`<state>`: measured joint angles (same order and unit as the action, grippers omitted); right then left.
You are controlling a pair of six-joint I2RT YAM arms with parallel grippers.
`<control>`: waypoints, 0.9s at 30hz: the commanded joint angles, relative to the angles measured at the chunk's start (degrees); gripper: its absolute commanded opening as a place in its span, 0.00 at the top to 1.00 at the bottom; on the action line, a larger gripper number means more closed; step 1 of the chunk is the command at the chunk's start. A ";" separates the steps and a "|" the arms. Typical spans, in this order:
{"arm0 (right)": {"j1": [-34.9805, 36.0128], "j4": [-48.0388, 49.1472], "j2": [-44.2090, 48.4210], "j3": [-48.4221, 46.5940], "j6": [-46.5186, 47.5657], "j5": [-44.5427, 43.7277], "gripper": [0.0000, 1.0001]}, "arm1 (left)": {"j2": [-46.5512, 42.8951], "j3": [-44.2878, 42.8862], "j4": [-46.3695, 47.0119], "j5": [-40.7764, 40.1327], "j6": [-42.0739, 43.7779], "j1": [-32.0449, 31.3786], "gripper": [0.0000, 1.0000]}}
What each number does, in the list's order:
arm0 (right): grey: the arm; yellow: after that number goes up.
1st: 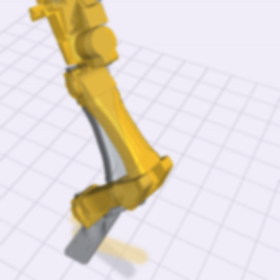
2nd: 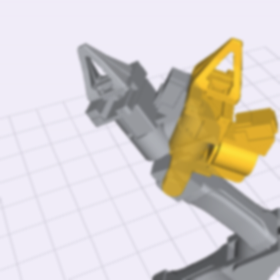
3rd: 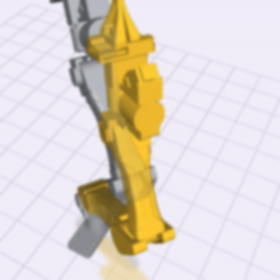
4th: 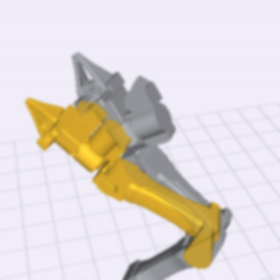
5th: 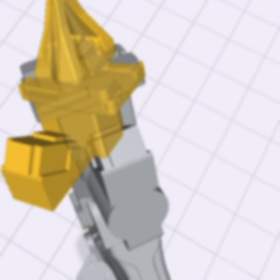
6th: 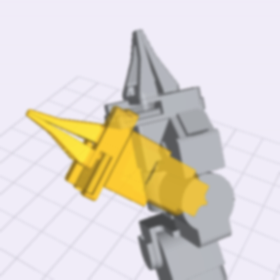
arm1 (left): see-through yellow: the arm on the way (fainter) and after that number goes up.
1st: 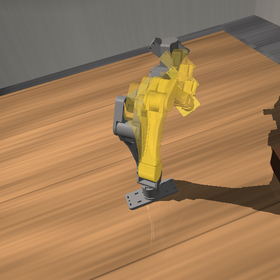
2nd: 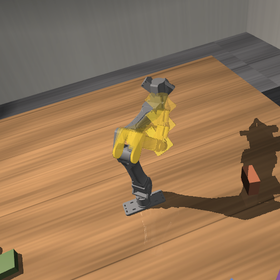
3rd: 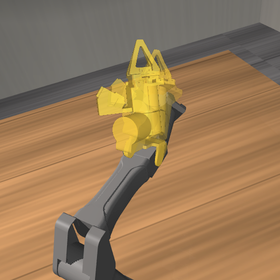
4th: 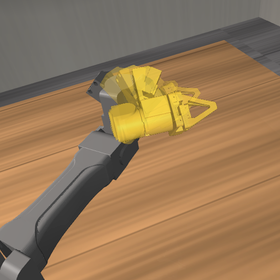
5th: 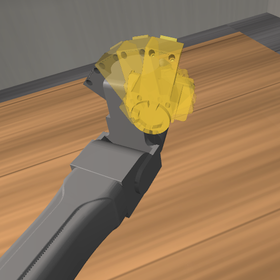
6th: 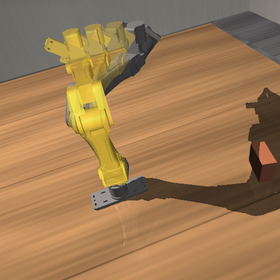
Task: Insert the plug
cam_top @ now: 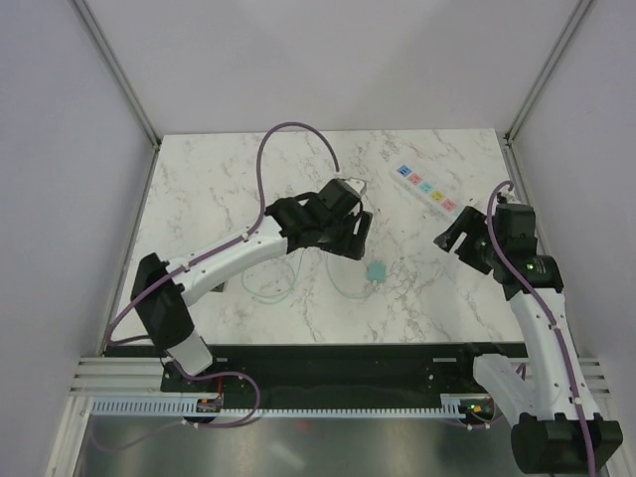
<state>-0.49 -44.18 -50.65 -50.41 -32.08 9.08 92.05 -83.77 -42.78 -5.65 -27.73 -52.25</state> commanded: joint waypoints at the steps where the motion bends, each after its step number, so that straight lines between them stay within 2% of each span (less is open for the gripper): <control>1: 0.23 0.24 4.33 -3.99 -2.11 -2.49 0.19 | 6.10 -7.98 -2.04 2.91 -0.22 -1.36 0.24; 6: 0.23 0.77 9.25 -4.78 -3.26 -2.93 0.19 | 16.47 -13.87 -1.95 5.30 -2.77 -2.42 0.25; 7: 0.23 0.85 9.69 -4.70 -3.43 -2.67 0.18 | 17.54 -14.49 -1.95 7.56 -3.12 -2.59 0.25; 14: 0.23 1.20 11.45 -3.38 -3.70 -1.53 0.18 | 26.51 -18.45 -2.04 9.60 -4.18 -4.00 0.21; 27: 0.23 1.82 12.33 -2.41 -3.26 -1.08 0.18 | 36.26 -24.25 -4.15 5.92 -6.99 -3.47 0.22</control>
<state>-0.49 -44.10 -38.94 -53.17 -35.18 7.66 127.00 -105.45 -45.34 2.44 -32.16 -55.99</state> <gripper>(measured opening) 0.818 0.786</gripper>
